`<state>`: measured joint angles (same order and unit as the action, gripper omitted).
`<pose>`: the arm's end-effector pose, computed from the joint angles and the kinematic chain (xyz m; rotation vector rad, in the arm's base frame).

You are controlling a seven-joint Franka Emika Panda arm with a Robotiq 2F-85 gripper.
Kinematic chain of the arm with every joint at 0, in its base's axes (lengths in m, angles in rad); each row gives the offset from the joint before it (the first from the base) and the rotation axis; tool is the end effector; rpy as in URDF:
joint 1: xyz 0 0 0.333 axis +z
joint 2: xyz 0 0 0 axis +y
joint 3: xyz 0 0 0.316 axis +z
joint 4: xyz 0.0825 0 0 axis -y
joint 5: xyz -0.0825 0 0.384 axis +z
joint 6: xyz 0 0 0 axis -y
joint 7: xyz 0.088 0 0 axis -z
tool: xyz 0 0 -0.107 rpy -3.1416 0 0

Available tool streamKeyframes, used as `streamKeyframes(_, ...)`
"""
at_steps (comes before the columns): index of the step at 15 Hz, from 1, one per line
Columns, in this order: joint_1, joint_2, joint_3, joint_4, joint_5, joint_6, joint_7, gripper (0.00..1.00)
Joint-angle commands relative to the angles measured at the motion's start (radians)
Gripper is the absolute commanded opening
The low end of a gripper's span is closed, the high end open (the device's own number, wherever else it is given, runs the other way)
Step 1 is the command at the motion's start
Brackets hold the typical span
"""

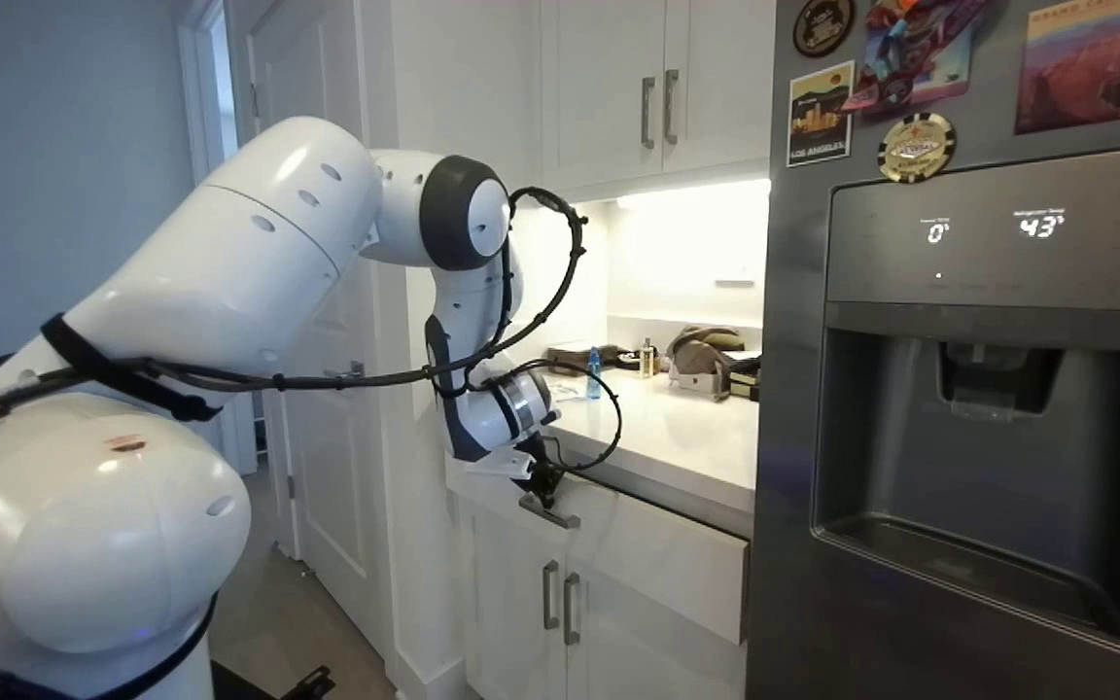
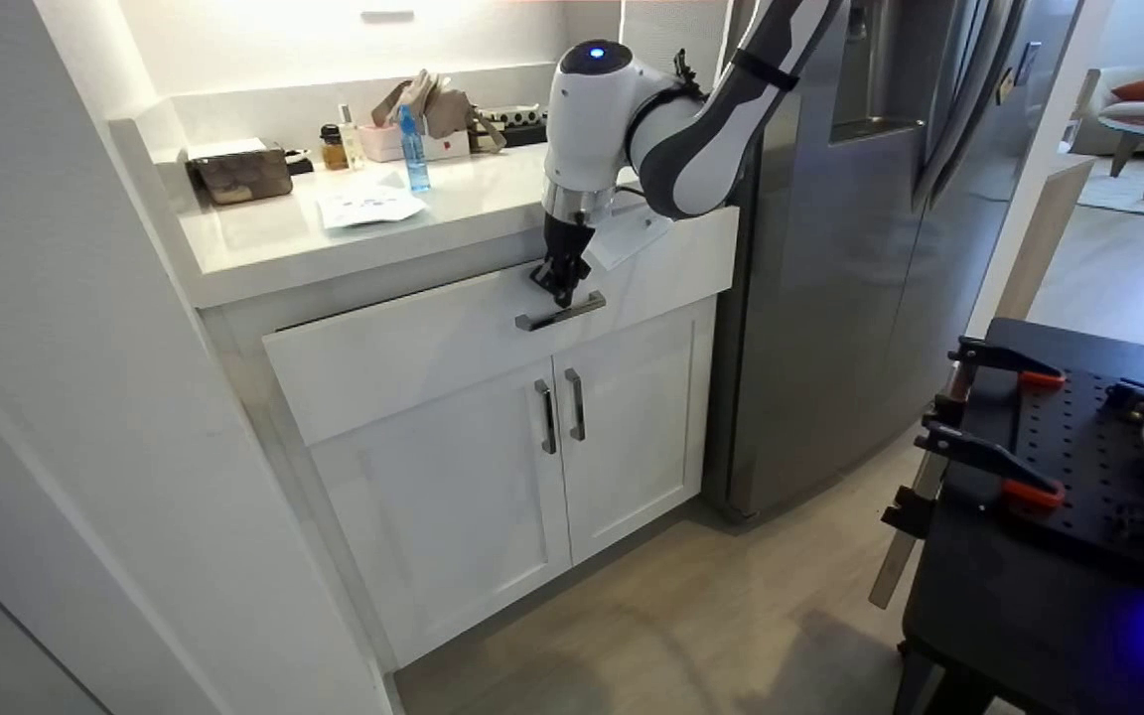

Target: Close the open drawer

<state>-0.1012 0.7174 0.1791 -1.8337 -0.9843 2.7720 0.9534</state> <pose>0.6446 0.0792 0.1585 2.9086 -0.0727 0.5647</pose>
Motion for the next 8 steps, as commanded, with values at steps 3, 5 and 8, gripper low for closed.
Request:
streamKeyframes(3, 0.130, 0.043, -0.147, 0.093, 0.265, 0.040, -0.232, 0.01)
streamKeyframes(5, 0.168, 0.055, -0.190, 0.111, 0.361, 0.044, -0.306, 0.01)
streamKeyframes(8, 0.225, 0.067, -0.253, 0.128, 0.493, 0.047, -0.407, 0.00)
